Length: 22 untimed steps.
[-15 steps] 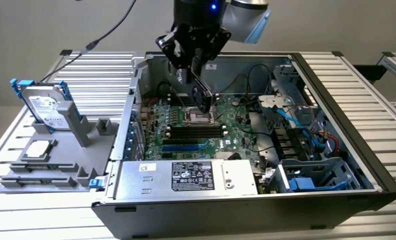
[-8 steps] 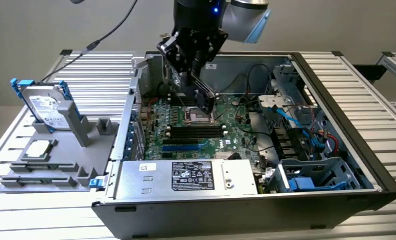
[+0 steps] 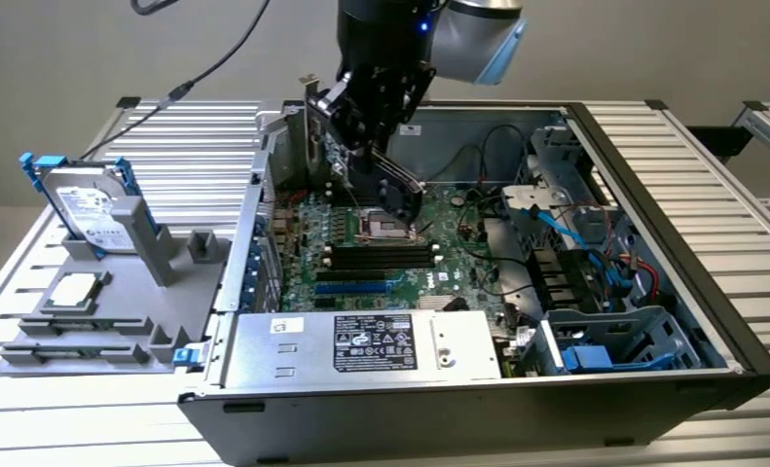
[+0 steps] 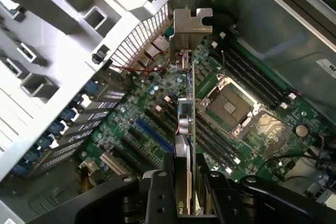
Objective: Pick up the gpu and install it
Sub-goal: 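Insert the gpu into the slot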
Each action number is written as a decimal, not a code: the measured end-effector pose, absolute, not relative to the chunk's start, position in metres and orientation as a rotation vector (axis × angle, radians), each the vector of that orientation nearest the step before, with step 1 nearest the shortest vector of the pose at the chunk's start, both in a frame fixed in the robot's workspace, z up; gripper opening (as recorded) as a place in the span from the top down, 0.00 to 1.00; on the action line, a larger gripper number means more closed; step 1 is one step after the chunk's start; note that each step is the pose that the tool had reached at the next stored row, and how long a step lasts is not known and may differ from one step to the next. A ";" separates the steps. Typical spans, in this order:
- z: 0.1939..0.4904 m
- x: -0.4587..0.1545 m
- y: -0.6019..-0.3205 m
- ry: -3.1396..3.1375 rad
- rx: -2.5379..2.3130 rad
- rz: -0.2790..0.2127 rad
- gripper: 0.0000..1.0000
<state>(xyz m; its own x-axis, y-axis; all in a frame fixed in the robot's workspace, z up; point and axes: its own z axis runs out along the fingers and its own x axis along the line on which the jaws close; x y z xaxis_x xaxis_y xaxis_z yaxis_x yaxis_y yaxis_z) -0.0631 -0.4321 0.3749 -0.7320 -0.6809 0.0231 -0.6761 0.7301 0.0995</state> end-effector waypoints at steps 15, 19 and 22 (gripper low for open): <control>0.372 -0.053 -0.432 -2.752 1.388 -0.156 0.73; 0.372 -0.053 -0.432 -2.699 1.482 -0.153 0.73; 0.372 -0.053 -0.432 -2.655 1.553 -0.150 0.73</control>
<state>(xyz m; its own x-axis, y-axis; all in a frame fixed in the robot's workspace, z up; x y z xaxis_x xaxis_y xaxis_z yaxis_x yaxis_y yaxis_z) -0.0525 -0.4321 0.3722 -0.4898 -0.8718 0.0042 -0.8658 0.4870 0.1150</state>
